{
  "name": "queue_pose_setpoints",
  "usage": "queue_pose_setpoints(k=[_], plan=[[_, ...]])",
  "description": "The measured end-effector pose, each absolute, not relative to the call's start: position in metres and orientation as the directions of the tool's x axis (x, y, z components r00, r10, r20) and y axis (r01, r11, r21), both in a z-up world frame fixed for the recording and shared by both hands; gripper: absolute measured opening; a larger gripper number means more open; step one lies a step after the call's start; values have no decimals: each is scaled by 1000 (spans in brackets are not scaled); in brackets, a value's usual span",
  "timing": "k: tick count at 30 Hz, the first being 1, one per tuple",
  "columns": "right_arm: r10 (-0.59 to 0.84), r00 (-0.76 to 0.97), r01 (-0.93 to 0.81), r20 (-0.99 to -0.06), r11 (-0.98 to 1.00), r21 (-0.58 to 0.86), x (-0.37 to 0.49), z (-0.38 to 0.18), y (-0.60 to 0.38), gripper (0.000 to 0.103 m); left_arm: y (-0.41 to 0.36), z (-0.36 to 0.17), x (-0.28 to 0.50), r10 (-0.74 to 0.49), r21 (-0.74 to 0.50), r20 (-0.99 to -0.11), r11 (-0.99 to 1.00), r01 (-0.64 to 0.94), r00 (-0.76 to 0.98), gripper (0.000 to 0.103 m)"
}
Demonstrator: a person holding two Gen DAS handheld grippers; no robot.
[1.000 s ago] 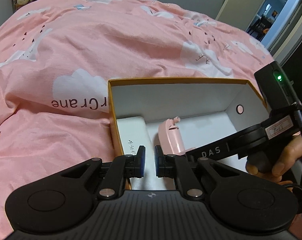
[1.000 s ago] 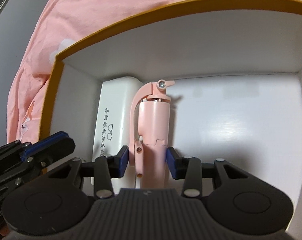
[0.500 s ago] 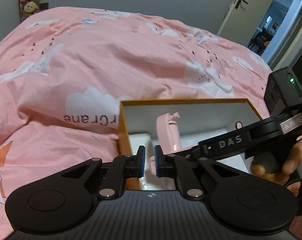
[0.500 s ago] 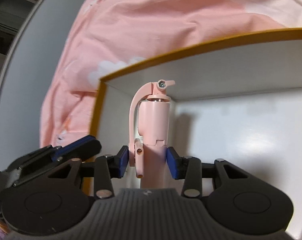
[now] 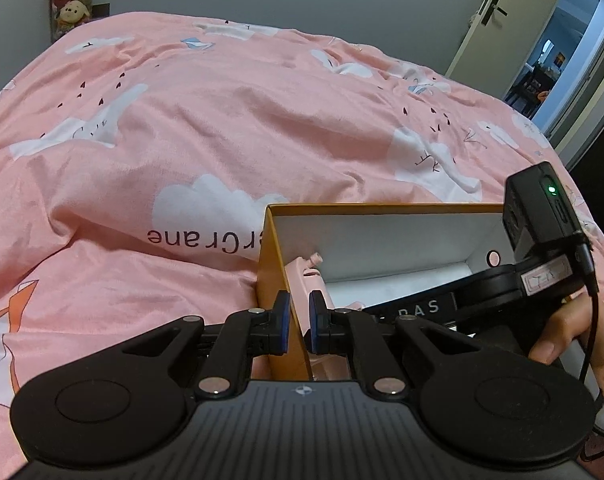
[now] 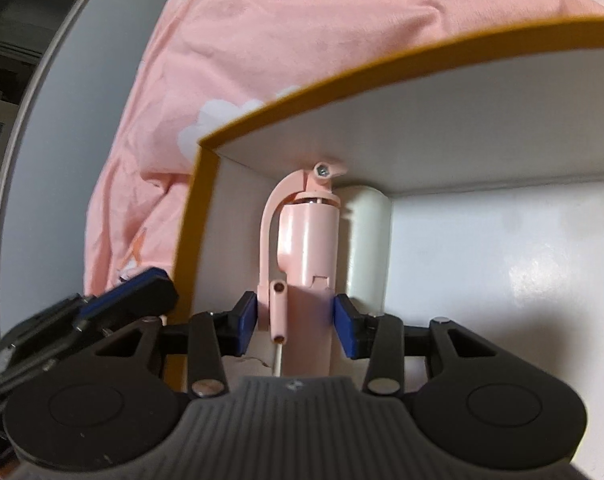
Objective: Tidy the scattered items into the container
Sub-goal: 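Lower the pink toy into the orange box beside the white box, open right tool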
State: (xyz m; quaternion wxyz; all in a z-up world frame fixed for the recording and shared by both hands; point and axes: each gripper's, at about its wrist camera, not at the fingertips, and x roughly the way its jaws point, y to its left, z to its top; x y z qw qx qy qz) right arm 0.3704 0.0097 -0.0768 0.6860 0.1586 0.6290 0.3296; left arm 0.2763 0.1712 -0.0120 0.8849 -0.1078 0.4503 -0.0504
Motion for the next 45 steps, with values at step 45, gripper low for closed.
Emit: queue_pose_setpoints(k=[45], plan=[[590, 86, -416, -802, 753, 510, 326, -36, -8, 28, 155, -2, 260, -163, -200, -798, 980, -1, 580, 17]])
